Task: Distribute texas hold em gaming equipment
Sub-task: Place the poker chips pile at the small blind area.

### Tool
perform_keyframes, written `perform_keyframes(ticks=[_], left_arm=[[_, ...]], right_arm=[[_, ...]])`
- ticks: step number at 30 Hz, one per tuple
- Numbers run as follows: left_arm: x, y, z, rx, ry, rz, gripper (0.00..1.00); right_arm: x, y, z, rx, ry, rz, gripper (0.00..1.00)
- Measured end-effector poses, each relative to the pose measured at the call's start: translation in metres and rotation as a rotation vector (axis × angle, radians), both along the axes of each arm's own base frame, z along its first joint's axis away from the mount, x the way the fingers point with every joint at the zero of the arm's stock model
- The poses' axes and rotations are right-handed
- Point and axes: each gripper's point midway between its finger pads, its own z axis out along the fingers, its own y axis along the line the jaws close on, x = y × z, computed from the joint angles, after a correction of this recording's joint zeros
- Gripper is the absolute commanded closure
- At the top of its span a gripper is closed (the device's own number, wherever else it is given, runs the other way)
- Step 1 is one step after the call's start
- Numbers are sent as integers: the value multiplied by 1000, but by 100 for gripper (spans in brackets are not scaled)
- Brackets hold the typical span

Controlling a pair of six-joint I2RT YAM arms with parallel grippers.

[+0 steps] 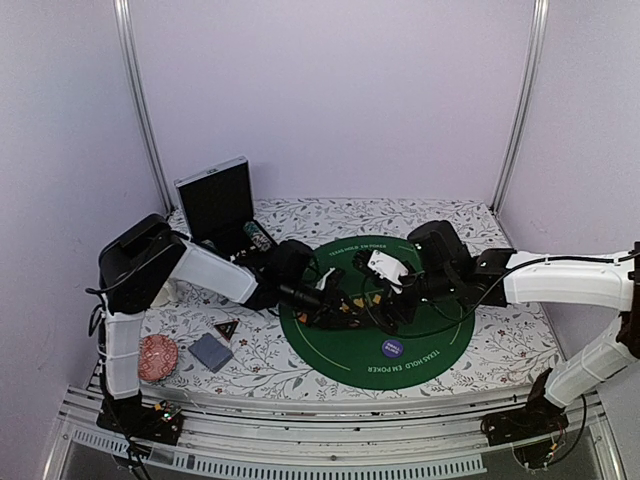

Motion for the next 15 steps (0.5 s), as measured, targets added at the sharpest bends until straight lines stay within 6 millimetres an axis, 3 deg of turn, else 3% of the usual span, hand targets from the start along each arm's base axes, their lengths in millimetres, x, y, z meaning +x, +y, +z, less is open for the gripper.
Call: perform_keyframes(ticks=[6, 15], left_arm=[[-13, -8, -24, 26, 65, -7, 100], [-8, -13, -21, 4, 76, 24, 95]], right_arm=[[1, 3, -38, -52, 88, -22, 14], [1, 6, -88, -117, 181, -34, 16]])
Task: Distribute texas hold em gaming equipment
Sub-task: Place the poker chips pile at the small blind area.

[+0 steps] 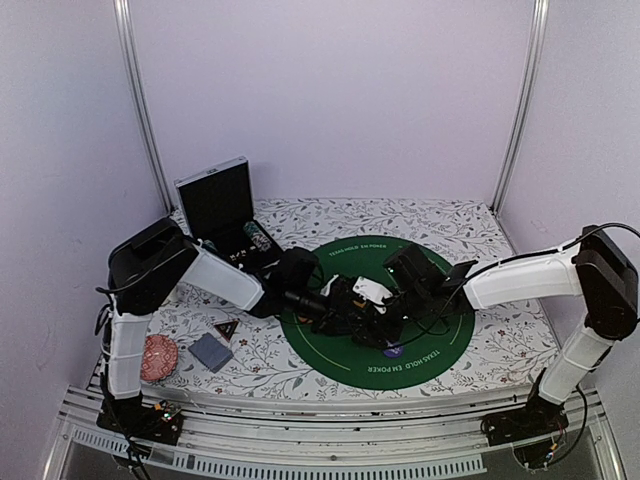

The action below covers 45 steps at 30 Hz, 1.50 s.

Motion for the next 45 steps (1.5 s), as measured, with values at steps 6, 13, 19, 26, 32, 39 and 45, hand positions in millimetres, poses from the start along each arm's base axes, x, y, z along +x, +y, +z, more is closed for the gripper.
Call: perform_keyframes(ticks=[6, 13, 19, 26, 32, 39, 45], left_arm=[[-1, 1, -10, 9, 22, 10, 90], [0, 0, -19, 10, 42, 16, 84], [0, 0, -19, 9, 48, 22, 81], [2, 0, -19, 8, 44, 33, 81], [6, 0, -20, 14, 57, 61, 80], [7, 0, -20, 15, 61, 68, 72], [8, 1, -20, 17, 61, 72, 69]], right_arm=[[8, -2, -22, -14, 47, -37, 21], [19, 0, -24, 21, 62, -76, 28], [21, 2, -35, 15, 80, -83, 36], [19, 4, -39, 18, 100, -85, 50], [20, 4, -40, 21, 101, -90, 61], [21, 5, -40, 20, 100, -93, 75], [21, 4, -40, 18, 99, -94, 53]])
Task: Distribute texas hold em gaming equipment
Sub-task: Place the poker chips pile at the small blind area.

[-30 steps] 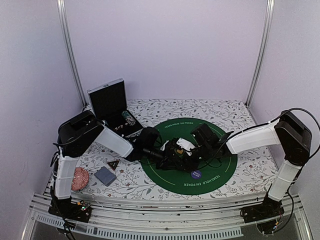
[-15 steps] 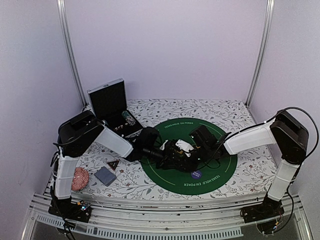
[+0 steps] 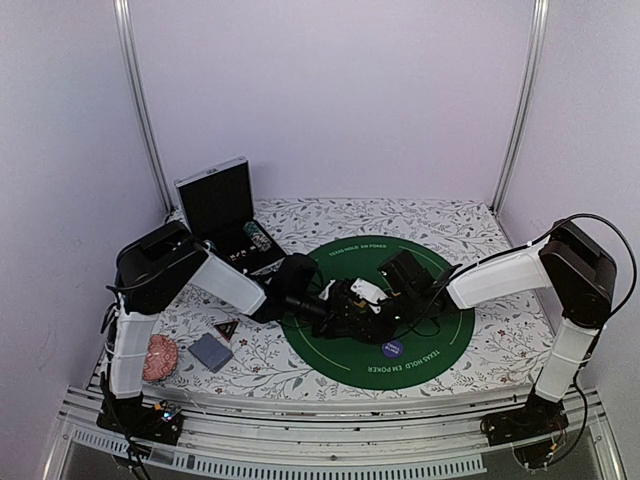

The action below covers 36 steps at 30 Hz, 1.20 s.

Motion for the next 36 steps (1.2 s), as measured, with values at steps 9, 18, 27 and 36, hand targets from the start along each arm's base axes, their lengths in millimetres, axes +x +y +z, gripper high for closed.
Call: perform_keyframes(ticks=[9, 18, 27, 36], left_arm=[[0, 0, 1, -4, -15, -7, 71], [0, 0, 1, -5, -17, -8, 72], [-1, 0, 1, -8, -23, -10, 72], [-1, 0, 1, -13, -28, -9, 73]], right_arm=[[1, -1, -1, 2, 6, -9, 43], [1, -1, -1, 3, 11, -14, 45], [2, -2, -1, 2, 15, -27, 33], [4, -3, -1, 12, 30, -41, 26]])
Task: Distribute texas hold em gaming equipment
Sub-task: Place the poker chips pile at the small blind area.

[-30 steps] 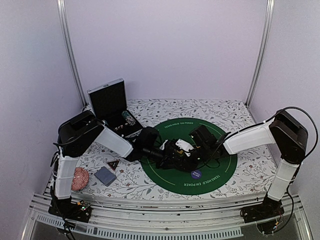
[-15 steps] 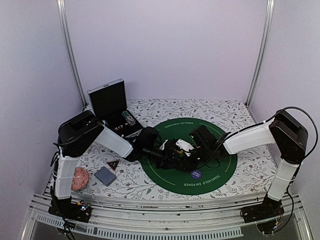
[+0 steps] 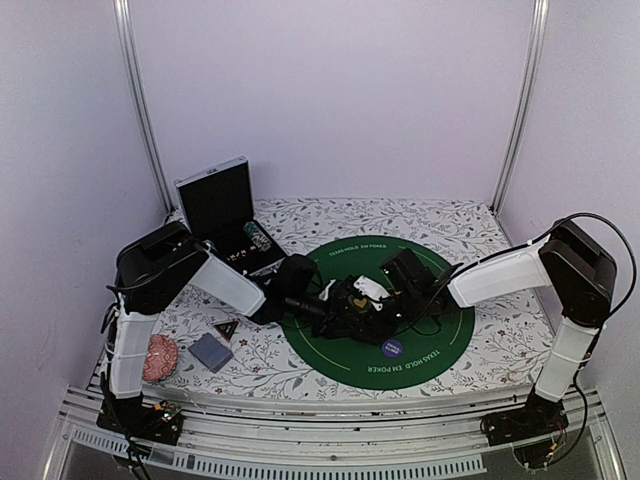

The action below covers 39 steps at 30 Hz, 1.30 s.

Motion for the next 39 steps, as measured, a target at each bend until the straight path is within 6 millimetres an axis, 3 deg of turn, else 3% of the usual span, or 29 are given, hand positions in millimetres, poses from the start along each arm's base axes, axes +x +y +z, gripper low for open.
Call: perform_keyframes(ticks=[17, 24, 30, 35, 39], left_arm=[[-2, 1, -1, -10, -19, 18, 78], [-35, 3, -1, 2, -39, 19, 79], [-61, 3, -1, -9, -47, 24, 79], [-68, 4, -1, -27, -57, 44, 77], [-69, 5, 0, -39, -57, 58, 76]], right_arm=[[-11, -9, 49, 71, -46, 10, 23], [-23, -28, 57, 38, -37, -6, 24], [-47, -34, 77, 61, -56, 28, 24], [-64, -34, 85, 79, -63, 54, 25], [-68, -39, 77, 63, -47, 27, 26]])
